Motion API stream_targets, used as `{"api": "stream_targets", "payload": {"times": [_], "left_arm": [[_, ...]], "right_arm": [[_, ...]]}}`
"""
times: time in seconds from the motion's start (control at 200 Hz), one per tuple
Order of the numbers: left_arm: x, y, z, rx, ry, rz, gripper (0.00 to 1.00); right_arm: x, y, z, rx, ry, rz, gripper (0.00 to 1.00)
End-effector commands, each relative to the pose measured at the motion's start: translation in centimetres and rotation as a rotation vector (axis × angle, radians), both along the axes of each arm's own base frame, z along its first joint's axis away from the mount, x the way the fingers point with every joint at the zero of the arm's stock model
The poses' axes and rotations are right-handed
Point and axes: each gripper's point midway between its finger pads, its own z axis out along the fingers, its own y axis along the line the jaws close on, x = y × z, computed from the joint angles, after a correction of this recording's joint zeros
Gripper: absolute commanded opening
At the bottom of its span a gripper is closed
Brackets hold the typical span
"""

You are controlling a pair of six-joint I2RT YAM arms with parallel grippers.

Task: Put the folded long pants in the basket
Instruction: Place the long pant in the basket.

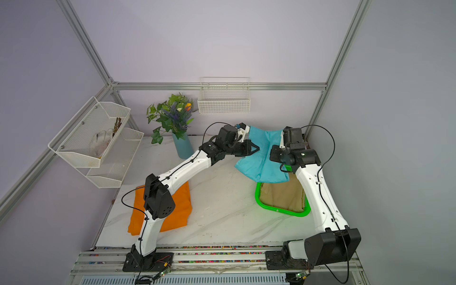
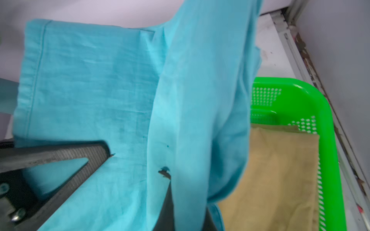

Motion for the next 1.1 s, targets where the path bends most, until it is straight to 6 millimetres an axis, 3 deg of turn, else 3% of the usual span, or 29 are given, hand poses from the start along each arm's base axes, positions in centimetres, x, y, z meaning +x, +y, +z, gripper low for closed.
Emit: {"api": "stream_targets", "payload": {"times": [0.0, 0.18, 0.31, 0.525, 0.605, 0.74, 0.775, 0.8, 0.81, 0.82, 0.83, 0.925, 1.095], "left_arm": [[-3.1, -3.7, 2.2, -0.113, 0.026, -0.106, 0.00], [-5.7, -7.0, -0.1, -0.135, 0.104, -0.166, 0.00], [-6.7, -8.6, -1.4, -0.136, 0.129, -0.194, 0.00], [-6.4, -9.7, -4.8, -0.096, 0.149, -0.193, 0.00], [-6.1, -9.9, -6.6, -0.080, 0.176, -0.186, 0.00], [-5.4, -10.2, -7.7, -0.073, 0.175, -0.165, 0.00], [-5.2, -10.2, -7.8, -0.070, 0.172, -0.156, 0.16], [-5.2, -10.1, -7.9, -0.068, 0.175, -0.151, 0.39], [-5.1, -10.1, -7.8, -0.067, 0.176, -0.147, 0.56], [-5.1, -10.1, -7.9, -0.065, 0.177, -0.144, 0.87], [-5.1, -10.0, -7.8, -0.066, 0.175, -0.142, 0.97], [-4.2, -9.1, -6.8, -0.051, 0.133, -0.105, 1.00], [-0.7, -5.0, -2.3, -0.018, -0.047, 0.014, 1.00]], "right_arm": [[-0.9, -3.1, -1.4, -0.052, 0.046, -0.064, 0.00], [-2.5, -7.6, -3.3, -0.082, 0.094, -0.212, 0.00], [-3.7, -9.7, -4.7, -0.075, 0.094, -0.285, 0.00], [-5.3, -12.7, -7.0, -0.087, 0.108, -0.394, 0.00], [-5.2, -13.5, -7.9, -0.080, 0.103, -0.421, 0.00], [-4.3, -13.8, -9.0, -0.046, 0.098, -0.426, 0.00], [-4.0, -13.9, -9.1, -0.046, 0.103, -0.428, 0.00], [-3.8, -14.0, -9.1, -0.046, 0.106, -0.427, 0.00], [-3.8, -13.9, -9.1, -0.046, 0.107, -0.425, 0.03], [-3.7, -14.0, -9.1, -0.047, 0.110, -0.424, 0.09], [-3.7, -14.0, -9.1, -0.048, 0.111, -0.423, 0.16], [-3.7, -14.7, -8.6, -0.077, 0.130, -0.449, 0.96], [-4.5, -15.3, -7.5, -0.113, 0.087, -0.478, 0.99]]}}
